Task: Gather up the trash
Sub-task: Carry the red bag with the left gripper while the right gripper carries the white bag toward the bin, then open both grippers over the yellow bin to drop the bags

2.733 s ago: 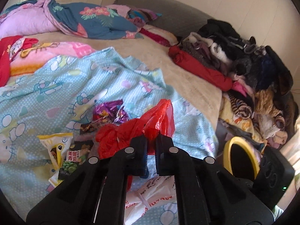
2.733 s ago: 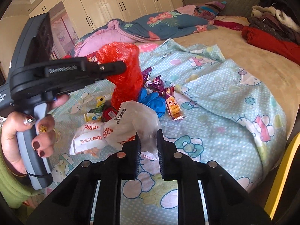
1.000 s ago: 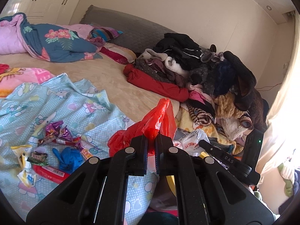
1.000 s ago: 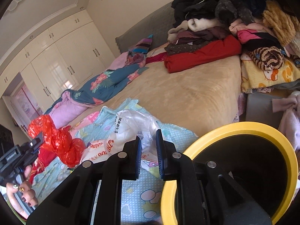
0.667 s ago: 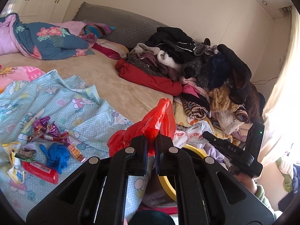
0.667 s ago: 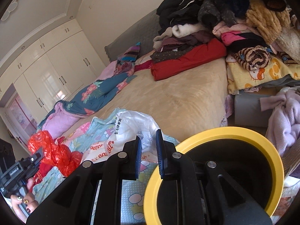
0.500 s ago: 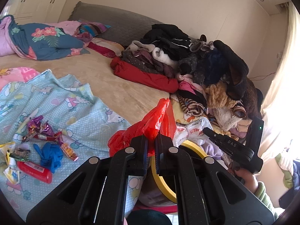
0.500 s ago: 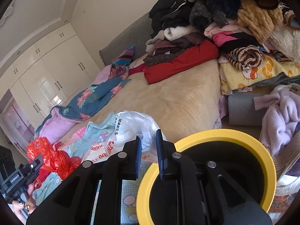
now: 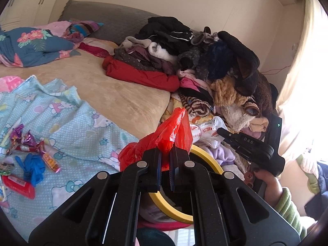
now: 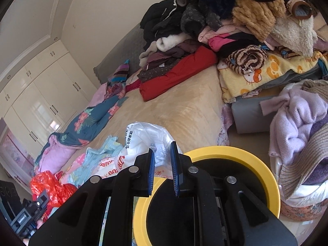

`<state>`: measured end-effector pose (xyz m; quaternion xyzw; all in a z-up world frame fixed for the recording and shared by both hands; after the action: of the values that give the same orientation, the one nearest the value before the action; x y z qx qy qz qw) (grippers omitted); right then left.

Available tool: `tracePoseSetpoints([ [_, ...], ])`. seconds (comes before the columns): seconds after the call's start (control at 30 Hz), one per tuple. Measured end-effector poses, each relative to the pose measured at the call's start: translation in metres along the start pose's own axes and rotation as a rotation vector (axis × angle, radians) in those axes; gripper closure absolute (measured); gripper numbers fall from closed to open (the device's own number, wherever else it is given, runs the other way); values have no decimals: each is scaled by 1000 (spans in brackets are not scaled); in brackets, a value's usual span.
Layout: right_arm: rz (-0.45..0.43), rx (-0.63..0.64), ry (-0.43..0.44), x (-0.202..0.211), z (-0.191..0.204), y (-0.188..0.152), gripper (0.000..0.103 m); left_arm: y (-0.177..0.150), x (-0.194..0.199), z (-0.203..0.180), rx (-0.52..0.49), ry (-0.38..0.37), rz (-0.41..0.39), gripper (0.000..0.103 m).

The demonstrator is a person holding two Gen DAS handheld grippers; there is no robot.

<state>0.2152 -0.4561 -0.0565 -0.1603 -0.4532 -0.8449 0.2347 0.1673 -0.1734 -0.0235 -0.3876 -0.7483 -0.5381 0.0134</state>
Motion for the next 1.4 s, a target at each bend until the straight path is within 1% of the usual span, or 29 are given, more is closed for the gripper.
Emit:
tracePoseSetpoints([
  [0.3,-9,-58,-65,4,-30,3,89,-16,-26,-26,-45,-60,45,101],
  [0.6,5,-98,-133,2,-54,-1,89,-40,-58,-46,-63,-125,114,101],
  [0.97,58,-108,-181,-9,-66,-11,89,-73,-92,-57,-99,-137,204,101],
  [1.17,113,-97,-225,-19,-72,-18,89,-87,-108,-54,-92,-137,249,101],
  [1.2,124,-97,-226,-21,-72,-20,86,-89,-110,-54,-92,-137,253,101],
  [1.27,145,-96,-233,-25,-73,-23,85,-90,-114,-53,-92,-140,261,101],
  [1.33,156,-103,-234,-28,-73,-25,73,-91,-117,-51,-93,-134,262,100],
  [1.37,163,-115,-230,-30,-74,-26,54,-91,-117,-49,-93,-125,262,90],
  [1.4,163,-122,-230,-31,-74,-27,46,-91,-117,-46,-91,-116,259,68],
])
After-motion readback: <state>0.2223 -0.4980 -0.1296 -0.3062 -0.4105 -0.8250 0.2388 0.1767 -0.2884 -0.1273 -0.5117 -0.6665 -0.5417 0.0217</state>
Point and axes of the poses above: each gripper's, at about its wrist camera, not at the fingertips, and x roughly against the way its jaws point, z to its left, y to its top, the point moved 6 cm from there along -x, roughly the way its jaws point, and after that the axes turned 2 degrees about -y, right-handed, at the moved point
